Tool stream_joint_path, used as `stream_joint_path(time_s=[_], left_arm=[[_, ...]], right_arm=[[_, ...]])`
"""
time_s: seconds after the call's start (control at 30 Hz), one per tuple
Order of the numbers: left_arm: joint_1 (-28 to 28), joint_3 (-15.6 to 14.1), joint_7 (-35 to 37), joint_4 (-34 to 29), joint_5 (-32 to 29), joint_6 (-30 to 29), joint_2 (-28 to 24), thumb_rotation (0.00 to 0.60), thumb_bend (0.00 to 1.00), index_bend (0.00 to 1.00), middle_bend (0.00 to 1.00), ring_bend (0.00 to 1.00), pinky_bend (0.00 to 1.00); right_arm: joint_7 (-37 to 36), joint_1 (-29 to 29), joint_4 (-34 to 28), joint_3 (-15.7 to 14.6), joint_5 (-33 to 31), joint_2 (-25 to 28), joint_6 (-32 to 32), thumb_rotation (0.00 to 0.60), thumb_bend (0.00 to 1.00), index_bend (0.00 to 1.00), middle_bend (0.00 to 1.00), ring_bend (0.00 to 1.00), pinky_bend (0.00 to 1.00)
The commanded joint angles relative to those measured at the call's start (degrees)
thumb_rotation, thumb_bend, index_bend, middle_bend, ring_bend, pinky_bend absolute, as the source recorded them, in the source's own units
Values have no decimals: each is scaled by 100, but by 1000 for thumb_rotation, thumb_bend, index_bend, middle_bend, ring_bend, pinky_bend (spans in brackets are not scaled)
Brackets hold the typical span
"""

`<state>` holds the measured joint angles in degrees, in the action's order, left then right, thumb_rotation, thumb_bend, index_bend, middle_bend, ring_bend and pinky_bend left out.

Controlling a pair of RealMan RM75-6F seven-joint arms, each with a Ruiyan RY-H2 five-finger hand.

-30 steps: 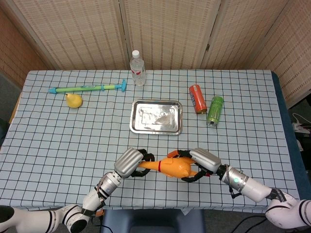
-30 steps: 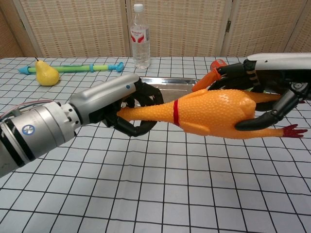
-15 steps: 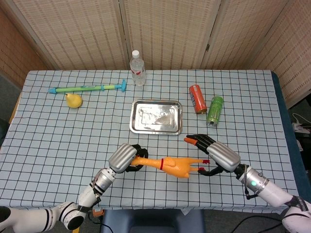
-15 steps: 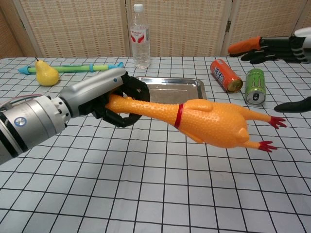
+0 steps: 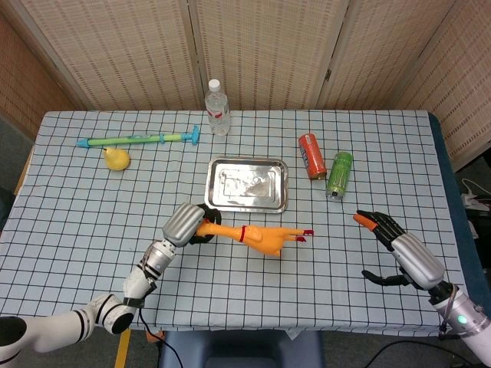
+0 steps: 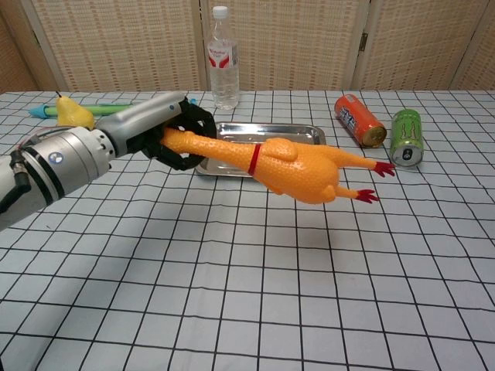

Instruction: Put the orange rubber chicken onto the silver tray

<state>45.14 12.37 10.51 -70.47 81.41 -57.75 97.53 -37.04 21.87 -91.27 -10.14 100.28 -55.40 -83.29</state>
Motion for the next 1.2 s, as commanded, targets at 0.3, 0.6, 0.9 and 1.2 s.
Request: stream_joint_path(time_s=[0.3,0.6,0.9,1.2], left_arm=[[818,635,1160,1804,-699,1142,447,600,803,861,650,480,670],[1310,496,2174,4181,-591,1627,1391,600,717,761,634,479,668],[1560,280,3440,5185,-403,2076,1818,600,530,0,145,258,497],[1658,80,3424,5227,-272,2245,1859,600,433,0,0,2,219]], right_arm=[[-501,-414,681,6,-259,-109,-7,600,206,0,0,0,0],[-489,-457,806,83,-349,-131,249,600,207,0,0,0,0],[-646,-523,906,169,-392,-139,326,600,206,0,0,0,0],[-827,-606,1011,189,-332,-153,285,600,206,0,0,0,0]])
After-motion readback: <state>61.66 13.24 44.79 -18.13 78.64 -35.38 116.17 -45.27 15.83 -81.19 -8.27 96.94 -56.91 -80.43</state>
